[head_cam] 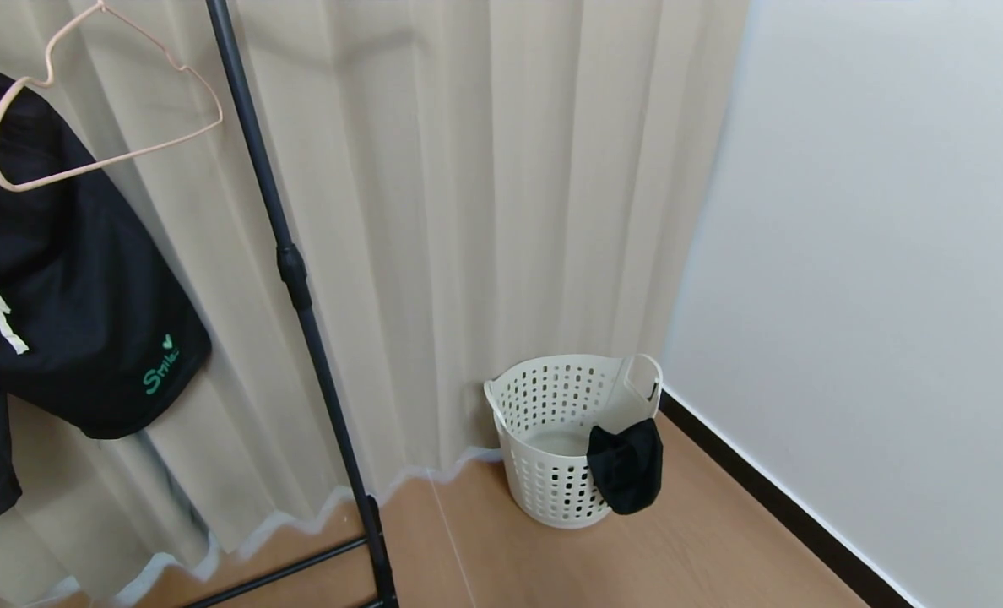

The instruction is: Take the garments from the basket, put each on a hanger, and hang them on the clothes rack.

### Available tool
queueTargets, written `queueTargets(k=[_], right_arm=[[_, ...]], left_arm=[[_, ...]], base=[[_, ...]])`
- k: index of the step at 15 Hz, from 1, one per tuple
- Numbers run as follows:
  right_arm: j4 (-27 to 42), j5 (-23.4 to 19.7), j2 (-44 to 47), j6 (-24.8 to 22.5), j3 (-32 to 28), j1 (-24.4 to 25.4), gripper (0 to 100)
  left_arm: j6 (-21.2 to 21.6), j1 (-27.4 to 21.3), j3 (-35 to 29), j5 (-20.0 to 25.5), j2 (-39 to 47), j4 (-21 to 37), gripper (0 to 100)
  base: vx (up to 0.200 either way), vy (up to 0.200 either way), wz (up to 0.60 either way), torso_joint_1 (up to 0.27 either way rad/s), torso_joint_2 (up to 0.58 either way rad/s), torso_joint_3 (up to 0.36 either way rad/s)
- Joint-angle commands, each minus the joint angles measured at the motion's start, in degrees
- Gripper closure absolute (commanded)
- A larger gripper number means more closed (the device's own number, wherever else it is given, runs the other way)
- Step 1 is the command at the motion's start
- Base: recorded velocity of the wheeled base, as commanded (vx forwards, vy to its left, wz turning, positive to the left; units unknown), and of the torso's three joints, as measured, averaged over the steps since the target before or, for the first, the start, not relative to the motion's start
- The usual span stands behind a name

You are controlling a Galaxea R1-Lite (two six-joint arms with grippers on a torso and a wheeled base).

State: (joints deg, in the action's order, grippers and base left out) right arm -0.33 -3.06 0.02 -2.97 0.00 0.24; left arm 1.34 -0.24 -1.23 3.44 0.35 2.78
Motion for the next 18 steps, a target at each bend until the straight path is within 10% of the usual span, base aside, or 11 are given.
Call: queueTargets(k=[1,18], right_arm=[[-0.02,-0.02,0.06,-0.01,0.0,0.02,0],[-0.11,-0.02,0.06,-0.01,0.0,0.02,0]], left_arm=[[0.07,-0.02,0.0,-0.01,0.09,0.03,0],[-0.11,-0.02,0.0,-0.1,0.09,0.03,0]], base=[[0.0,0.0,0.0,0.0,0.0,0.0],[0.0,0.0,0.0,0.003,0.0,-0.15]])
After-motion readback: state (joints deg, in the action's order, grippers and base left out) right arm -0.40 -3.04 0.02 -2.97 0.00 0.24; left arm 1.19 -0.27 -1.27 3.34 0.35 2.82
